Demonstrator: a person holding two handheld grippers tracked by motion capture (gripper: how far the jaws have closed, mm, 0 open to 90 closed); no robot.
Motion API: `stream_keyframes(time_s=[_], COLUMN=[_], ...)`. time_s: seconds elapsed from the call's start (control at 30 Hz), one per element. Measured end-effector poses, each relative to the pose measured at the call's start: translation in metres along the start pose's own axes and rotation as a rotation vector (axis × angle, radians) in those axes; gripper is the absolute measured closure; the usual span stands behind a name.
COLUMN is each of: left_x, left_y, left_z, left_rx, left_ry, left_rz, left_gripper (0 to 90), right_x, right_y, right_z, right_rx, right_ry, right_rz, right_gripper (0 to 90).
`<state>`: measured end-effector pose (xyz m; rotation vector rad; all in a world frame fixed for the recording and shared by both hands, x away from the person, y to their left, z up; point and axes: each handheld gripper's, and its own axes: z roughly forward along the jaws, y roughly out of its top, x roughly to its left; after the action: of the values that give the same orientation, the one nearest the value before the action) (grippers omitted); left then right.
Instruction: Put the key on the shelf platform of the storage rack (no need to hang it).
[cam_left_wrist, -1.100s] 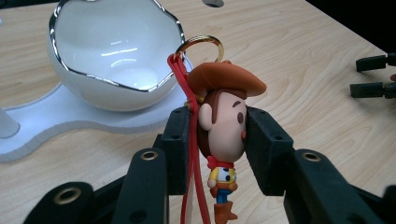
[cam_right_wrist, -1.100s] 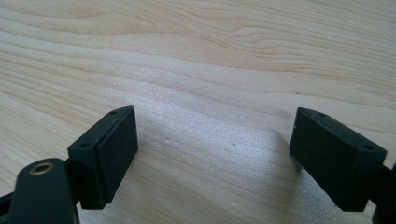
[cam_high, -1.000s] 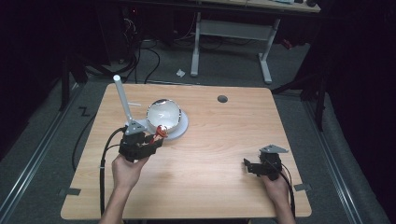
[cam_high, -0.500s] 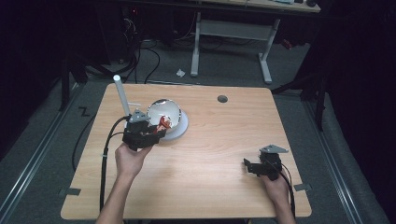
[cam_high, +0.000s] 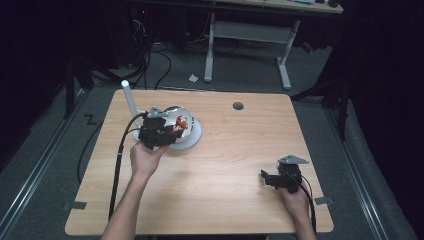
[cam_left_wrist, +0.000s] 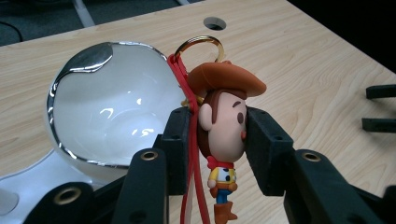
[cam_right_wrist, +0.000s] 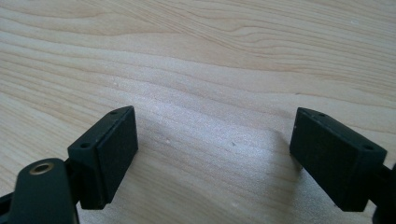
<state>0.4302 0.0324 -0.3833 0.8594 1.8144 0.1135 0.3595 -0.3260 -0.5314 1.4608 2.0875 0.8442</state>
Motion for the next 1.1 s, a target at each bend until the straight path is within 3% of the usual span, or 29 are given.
stream_keyframes(time_s=[0.2,0.3,0.67,1.1], left_x=[-0.004,-0.006,-0.008,0.001], left_y=[0.000,0.001,0.003,0.008], left_z=[0.006,0.010,0.033,0.060], left_rx=[-0.002,-0.001,-0.005,-0.036], left_ry=[0.005,0.005,0.048,0.105], left_rz=[0.012,-0.003,0.009,-0.012], left_gripper=[62.6,62.6,62.5,62.4], right_x=[0.000,0.000,0.000,0.000], right_y=[0.000,0.000,0.000,0.000], right_z=[0.000,0.000,0.000,0.000], right_rx=[0.000,0.000,0.000,0.000], right_ry=[0.000,0.000,0.000,0.001], right_rz=[0.000,0.000,-0.001,-0.001], right_gripper=[15.1,15.1,15.0,15.0])
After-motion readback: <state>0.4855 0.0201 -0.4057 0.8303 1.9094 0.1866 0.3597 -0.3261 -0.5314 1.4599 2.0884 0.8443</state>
